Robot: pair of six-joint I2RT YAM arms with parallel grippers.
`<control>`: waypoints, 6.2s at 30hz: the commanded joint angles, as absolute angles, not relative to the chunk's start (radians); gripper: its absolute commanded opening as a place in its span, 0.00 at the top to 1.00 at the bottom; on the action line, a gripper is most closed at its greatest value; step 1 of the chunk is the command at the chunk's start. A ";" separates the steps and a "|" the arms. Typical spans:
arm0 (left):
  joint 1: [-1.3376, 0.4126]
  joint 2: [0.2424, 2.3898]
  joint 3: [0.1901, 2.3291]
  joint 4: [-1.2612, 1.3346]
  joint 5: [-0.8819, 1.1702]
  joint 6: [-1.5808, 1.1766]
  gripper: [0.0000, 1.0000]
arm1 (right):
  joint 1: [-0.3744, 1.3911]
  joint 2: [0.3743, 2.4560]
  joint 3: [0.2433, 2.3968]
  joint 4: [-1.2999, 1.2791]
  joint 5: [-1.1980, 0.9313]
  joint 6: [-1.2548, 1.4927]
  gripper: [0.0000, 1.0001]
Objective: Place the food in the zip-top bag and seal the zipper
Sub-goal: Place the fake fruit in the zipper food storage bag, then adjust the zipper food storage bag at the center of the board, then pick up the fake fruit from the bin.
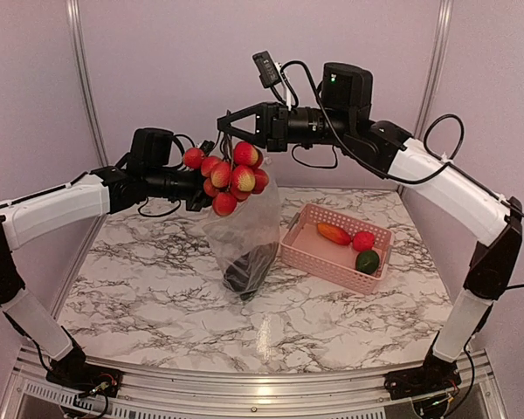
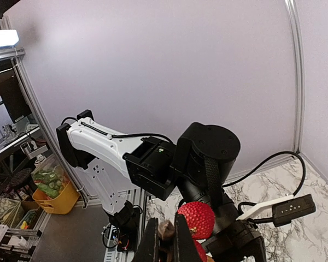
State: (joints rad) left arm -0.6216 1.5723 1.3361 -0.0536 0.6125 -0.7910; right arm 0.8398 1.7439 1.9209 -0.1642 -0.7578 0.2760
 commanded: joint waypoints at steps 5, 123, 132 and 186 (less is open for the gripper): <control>-0.623 1.561 1.275 0.119 0.719 -0.852 1.00 | 0.813 1.718 1.813 0.194 -0.863 0.464 1.00; -0.766 1.771 1.919 -0.889 -0.067 -0.486 0.86 | 0.756 1.874 2.040 -0.768 -0.198 0.465 1.00; -0.817 1.846 2.128 -1.075 -0.313 -0.451 1.00 | 0.753 1.894 2.081 -0.733 -0.233 0.483 1.00; -0.796 1.831 2.069 -1.006 -0.189 -0.405 1.00 | 0.340 1.887 1.438 -0.976 0.195 0.136 0.16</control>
